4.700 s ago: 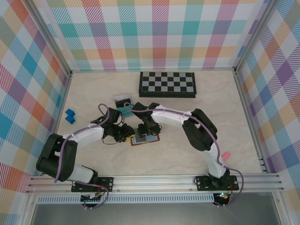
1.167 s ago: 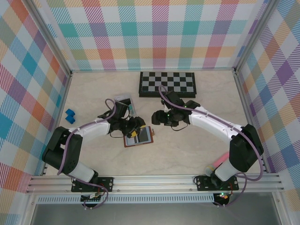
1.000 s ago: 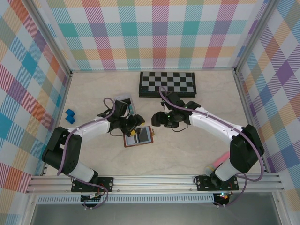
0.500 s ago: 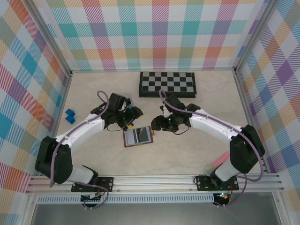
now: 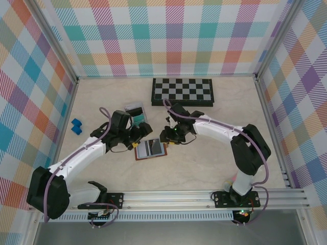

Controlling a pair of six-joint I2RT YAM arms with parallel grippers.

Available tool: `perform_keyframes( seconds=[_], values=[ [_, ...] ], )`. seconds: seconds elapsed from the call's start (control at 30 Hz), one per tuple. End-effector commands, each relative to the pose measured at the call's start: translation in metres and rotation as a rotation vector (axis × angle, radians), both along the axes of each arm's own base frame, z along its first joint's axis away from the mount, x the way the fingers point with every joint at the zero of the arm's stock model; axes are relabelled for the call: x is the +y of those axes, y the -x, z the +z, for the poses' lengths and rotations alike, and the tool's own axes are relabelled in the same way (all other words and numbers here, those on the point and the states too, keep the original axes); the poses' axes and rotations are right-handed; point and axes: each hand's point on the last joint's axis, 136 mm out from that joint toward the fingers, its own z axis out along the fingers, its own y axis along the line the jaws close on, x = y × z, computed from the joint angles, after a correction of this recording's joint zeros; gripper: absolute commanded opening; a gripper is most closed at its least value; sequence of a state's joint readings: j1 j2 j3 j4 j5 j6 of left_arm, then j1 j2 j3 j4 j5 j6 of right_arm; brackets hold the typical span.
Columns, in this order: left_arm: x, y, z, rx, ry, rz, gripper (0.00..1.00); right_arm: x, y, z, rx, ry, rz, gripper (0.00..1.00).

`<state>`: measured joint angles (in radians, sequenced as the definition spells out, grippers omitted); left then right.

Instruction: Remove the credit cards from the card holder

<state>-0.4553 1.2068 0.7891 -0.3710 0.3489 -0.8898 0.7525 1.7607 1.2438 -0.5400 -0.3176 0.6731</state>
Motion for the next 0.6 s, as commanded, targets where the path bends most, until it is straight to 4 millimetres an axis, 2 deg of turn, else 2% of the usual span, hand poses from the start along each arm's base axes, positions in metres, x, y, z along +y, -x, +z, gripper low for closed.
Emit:
perform_keyframes(
  seconds=[0.0,0.17,0.33,0.57],
  values=[
    [-0.002,-0.004,-0.011,-0.024,0.004,-0.043,0.83,0.019,-0.005,0.01,0.0,-0.022,0.023,0.34],
    [0.002,-0.007,-0.027,-0.007,-0.03,-0.045,0.68,0.017,-0.017,-0.008,0.023,0.083,-0.021,0.27],
    [0.001,-0.012,-0.043,0.001,-0.023,-0.04,0.51,0.025,-0.024,-0.028,0.08,0.124,-0.043,0.2],
    [-0.01,-0.016,-0.062,0.05,0.005,-0.07,0.28,0.023,-0.023,-0.051,0.126,0.178,-0.045,0.14]
  ],
)
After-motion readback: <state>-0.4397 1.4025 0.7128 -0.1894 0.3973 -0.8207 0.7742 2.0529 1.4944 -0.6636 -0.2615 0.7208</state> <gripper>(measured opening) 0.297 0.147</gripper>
